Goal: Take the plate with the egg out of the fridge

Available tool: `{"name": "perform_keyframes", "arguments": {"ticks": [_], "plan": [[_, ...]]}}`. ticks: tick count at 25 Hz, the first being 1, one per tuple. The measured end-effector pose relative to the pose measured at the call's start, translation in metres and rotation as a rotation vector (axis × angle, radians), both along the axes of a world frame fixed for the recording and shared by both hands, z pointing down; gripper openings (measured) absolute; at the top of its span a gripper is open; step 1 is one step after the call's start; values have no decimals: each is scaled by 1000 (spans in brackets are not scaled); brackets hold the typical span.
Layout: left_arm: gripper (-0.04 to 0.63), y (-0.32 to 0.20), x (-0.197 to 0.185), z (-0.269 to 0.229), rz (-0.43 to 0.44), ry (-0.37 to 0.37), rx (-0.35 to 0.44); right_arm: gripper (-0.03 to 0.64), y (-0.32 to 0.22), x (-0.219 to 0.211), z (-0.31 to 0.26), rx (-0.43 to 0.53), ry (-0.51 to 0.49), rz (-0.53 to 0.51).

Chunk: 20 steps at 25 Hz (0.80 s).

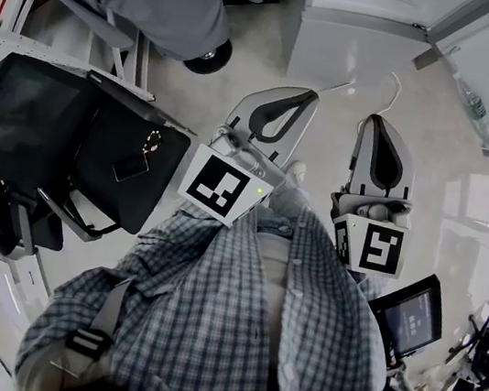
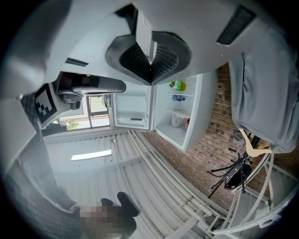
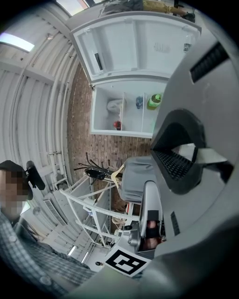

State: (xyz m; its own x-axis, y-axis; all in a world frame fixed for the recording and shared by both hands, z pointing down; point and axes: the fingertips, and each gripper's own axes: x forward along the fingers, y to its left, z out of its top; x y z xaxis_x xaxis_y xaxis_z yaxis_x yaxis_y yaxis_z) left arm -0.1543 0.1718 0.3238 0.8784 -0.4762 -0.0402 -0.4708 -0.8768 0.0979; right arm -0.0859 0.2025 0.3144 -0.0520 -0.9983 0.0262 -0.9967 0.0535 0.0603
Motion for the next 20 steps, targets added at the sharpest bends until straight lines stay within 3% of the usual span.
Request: {"name": "perform_keyframes", "arguments": {"ticks": [20], "plan": [[6,-55,117,-9,-56,-12,49,5,-64,119,-8,57,-26,-60]]}}
